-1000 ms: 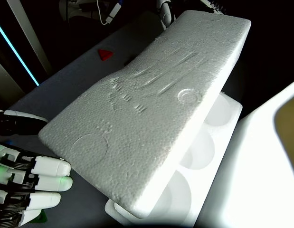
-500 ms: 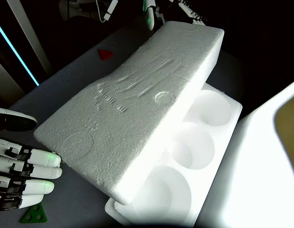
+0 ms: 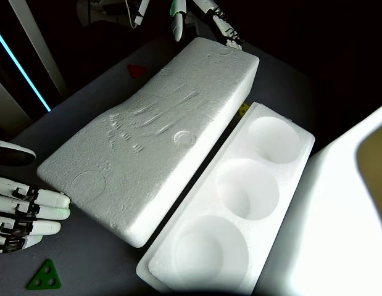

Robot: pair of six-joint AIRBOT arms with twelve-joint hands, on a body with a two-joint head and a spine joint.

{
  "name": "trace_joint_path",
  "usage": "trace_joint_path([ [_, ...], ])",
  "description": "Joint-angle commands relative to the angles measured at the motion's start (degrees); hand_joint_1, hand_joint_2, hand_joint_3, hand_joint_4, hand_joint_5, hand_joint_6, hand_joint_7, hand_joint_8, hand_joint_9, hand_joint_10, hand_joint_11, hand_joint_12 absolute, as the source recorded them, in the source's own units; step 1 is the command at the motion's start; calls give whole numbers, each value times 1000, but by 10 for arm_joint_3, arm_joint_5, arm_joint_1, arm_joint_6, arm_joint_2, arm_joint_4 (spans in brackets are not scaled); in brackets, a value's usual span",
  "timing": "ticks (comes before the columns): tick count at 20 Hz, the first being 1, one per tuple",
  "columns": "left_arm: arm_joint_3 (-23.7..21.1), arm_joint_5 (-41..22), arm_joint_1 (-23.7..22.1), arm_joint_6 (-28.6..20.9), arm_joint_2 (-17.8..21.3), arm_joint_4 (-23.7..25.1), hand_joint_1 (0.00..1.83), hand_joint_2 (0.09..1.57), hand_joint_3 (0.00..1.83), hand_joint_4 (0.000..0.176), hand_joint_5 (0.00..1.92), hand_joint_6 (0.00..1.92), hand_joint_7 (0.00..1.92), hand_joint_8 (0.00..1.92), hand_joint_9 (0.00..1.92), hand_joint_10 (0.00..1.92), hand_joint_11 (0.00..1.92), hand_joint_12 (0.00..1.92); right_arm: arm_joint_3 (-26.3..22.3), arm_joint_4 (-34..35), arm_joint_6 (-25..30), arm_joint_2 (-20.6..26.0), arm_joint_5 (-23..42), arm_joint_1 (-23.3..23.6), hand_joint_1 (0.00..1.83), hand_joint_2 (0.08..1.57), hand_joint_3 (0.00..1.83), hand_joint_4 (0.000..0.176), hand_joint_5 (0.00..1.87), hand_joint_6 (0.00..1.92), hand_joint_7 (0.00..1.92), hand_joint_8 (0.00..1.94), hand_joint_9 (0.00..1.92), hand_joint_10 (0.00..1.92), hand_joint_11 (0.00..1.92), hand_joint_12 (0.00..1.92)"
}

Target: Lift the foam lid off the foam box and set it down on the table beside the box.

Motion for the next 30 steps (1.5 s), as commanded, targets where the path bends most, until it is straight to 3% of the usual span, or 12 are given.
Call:
trace_joint_path([
  [1, -4, -77, -6, -9, -2, 58, 227, 1173, 1, 10, 186, 1, 89, 1, 39, 1, 0, 250, -4, -43, 10, 2, 79, -1, 463, 1251, 0, 0, 141, 10, 171, 3, 10, 386, 0, 1037],
  [5, 6, -53, -3, -18, -16, 57, 232, 1185, 1, 15, 170, 0, 79, 0, 52, 4, 0, 289, 1, -27, 20, -7, 82, -29, 476, 1240, 0, 0, 168, 9, 208, 8, 9, 493, 0, 1309],
  [8, 17, -34, -4, -19, -27, 51, 224, 1176, 0, 18, 139, 1, 36, 0, 14, 1, 0, 207, 12, -14, 22, -17, 73, -32, 485, 1250, 1, 0, 158, 2, 196, 3, 0, 531, 0, 1306],
  [9, 21, -29, -4, -19, -29, 47, 238, 1178, 0, 0, 126, 0, 13, 0, 2, 0, 0, 164, 16, -6, 22, -21, 68, -33, 467, 1254, 2, 0, 89, 0, 123, 0, 0, 428, 0, 1260],
  [12, 28, -14, -4, -14, -33, 33, 237, 1154, 0, 0, 49, 0, 0, 0, 0, 0, 0, 4, 27, 17, 22, -30, 56, -41, 438, 1215, 0, 0, 0, 0, 2, 0, 0, 150, 0, 882],
  [15, 34, 1, -2, -12, -37, 22, 254, 1127, 0, 0, 2, 0, 0, 0, 0, 0, 0, 0, 36, 35, 23, -35, 44, -46, 326, 1162, 0, 0, 0, 0, 0, 0, 19, 110, 0, 880],
  [18, 35, -1, 2, -10, -35, 13, 256, 1099, 0, 0, 0, 0, 0, 0, 0, 0, 0, 0, 38, 48, 24, -37, 45, -52, 373, 1169, 0, 0, 0, 0, 0, 0, 0, 1, 0, 577],
  [23, 35, -10, 6, -1, -26, -1, 245, 1078, 0, 0, 0, 0, 0, 0, 0, 0, 0, 0, 40, 58, 17, -34, 52, -52, 301, 1144, 0, 0, 0, 0, 0, 0, 0, 0, 0, 485],
  [24, 35, -15, 7, -1, -25, -3, 233, 1070, 0, 0, 0, 0, 0, 0, 0, 0, 4, 2, 40, 59, 17, -33, 57, -52, 311, 1146, 0, 0, 0, 0, 0, 0, 0, 0, 0, 51],
  [26, 35, -29, 6, 1, -20, -2, 210, 1077, 0, 0, 0, 0, 0, 0, 0, 0, 0, 0, 39, 52, 16, -27, 68, -46, 289, 1151, 2, 0, 0, 0, 0, 0, 0, 0, 0, 0],
  [28, 35, -39, -10, 8, -10, 12, 194, 1095, 1, 26, 0, 0, 0, 0, 0, 0, 0, 0, 39, 33, 6, -18, 79, -32, 248, 1185, 16, 0, 0, 0, 0, 0, 0, 0, 0, 0],
  [30, 38, -37, -31, 17, -2, 33, 180, 1109, 6, 35, 0, 0, 0, 0, 0, 0, 0, 0, 41, 14, -8, -12, 80, -20, 254, 1212, 28, 0, 0, 0, 0, 0, 0, 0, 0, 0],
])
